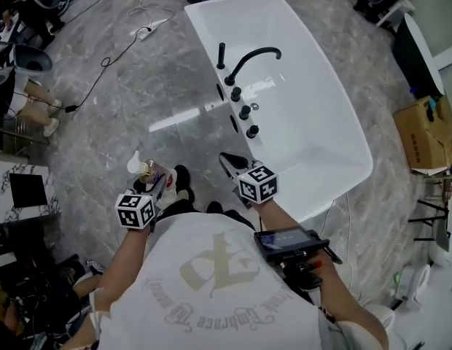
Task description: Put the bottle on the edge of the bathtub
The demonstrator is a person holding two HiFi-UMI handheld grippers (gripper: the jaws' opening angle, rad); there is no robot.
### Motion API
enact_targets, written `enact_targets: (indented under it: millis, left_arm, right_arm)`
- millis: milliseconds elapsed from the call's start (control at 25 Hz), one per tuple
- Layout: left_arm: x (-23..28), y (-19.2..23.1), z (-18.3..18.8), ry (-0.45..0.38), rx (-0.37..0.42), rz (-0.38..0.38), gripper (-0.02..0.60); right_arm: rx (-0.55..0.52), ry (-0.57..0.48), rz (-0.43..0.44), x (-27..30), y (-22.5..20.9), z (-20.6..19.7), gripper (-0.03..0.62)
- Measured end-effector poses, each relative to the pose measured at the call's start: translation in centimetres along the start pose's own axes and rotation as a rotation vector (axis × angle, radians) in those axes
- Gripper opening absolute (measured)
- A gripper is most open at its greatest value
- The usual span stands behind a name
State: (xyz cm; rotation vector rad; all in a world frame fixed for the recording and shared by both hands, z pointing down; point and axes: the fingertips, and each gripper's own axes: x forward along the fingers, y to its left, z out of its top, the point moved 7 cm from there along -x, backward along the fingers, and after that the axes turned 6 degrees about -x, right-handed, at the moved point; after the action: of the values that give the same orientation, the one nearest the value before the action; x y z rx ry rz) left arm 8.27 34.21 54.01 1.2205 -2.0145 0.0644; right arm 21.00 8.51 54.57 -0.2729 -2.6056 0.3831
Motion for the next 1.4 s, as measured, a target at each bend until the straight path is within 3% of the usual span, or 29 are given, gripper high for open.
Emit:
enact_targets:
  millis: [800, 1400]
  left_arm:
    - [9.6, 8.2, 12.5, 0.060, 0.145, -0.176, 0.219]
    - [16.1, 10.8, 17.5, 0.131, 0.300, -0.363, 0.219]
  right_arm:
    - [0.100, -0.051, -0.205, 8.2, -4.9, 6.3, 0.006]
    - [0.200, -0.085, -0.430, 10.2, -5.2, 6.5, 0.006]
